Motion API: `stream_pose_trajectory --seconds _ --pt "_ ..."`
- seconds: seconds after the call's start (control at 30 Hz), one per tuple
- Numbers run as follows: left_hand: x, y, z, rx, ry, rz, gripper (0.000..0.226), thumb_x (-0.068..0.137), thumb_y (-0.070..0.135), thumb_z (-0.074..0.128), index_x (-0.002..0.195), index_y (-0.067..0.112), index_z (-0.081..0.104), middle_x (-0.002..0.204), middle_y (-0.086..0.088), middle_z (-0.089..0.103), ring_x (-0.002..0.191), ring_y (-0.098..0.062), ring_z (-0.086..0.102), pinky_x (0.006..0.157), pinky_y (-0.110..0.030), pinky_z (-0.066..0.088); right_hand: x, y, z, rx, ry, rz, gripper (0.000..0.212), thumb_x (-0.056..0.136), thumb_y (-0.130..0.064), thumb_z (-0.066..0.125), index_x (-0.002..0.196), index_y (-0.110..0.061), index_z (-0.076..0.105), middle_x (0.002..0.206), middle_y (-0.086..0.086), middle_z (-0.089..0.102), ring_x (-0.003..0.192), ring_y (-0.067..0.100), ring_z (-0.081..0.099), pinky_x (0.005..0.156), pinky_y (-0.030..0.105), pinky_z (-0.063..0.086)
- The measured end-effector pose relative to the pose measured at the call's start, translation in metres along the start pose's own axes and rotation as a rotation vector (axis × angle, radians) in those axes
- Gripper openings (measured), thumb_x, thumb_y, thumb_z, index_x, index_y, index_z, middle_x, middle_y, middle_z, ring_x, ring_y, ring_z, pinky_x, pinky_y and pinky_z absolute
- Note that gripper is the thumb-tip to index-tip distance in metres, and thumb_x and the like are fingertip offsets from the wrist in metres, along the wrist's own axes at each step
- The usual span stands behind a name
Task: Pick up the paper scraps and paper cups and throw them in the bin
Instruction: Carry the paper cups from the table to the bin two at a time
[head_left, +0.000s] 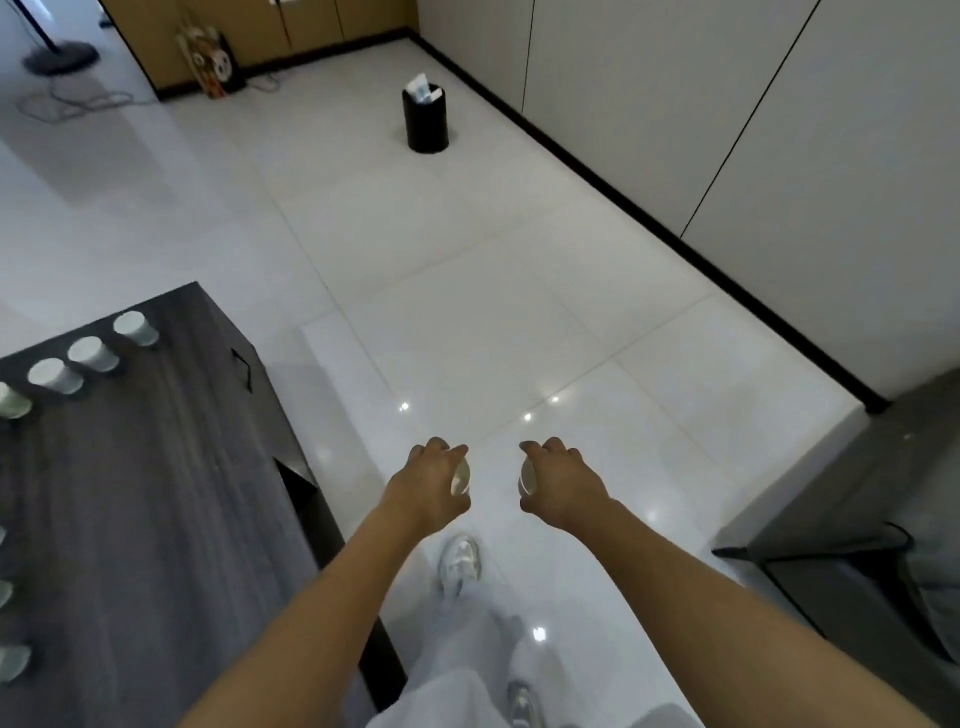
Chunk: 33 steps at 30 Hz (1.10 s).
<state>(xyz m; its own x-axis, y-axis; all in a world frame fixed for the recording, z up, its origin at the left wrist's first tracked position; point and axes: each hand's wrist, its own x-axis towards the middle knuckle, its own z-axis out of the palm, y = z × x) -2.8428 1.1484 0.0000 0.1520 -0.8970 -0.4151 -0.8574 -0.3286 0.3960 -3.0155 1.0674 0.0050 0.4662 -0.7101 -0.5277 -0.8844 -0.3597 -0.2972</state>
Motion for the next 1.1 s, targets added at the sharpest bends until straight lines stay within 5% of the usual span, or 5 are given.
stream_pose_trajectory --seconds 0.5,1.1 --pt "0.283 -0.061 -0.209 0.019 0.115 -0.037 0.067 0.083 0.035 0.061 0.144 0.026 0.034 0.136 0.002 0.041 0.124 -0.02 0.038 0.089 -0.035 0.046 0.29 -0.071 -0.192 0.066 0.071 -0.044 0.076 0.081 -0.027 0.067 0.147 -0.026 0.029 0.139 0.004 0.038 0.123 0.028 0.042 0.09 0.035 0.046" --pt "0.666 -0.039 -0.403 -0.063 0.133 -0.124 0.066 0.084 0.033 0.061 0.143 0.025 0.035 0.138 0.003 0.039 0.124 -0.019 0.038 0.094 -0.035 0.046 0.65 -0.031 -0.452 0.124 0.086 -0.056 0.073 0.081 -0.027 0.067 0.144 -0.023 0.032 0.133 0.006 0.041 0.12 0.028 0.042 0.088 0.034 0.048"
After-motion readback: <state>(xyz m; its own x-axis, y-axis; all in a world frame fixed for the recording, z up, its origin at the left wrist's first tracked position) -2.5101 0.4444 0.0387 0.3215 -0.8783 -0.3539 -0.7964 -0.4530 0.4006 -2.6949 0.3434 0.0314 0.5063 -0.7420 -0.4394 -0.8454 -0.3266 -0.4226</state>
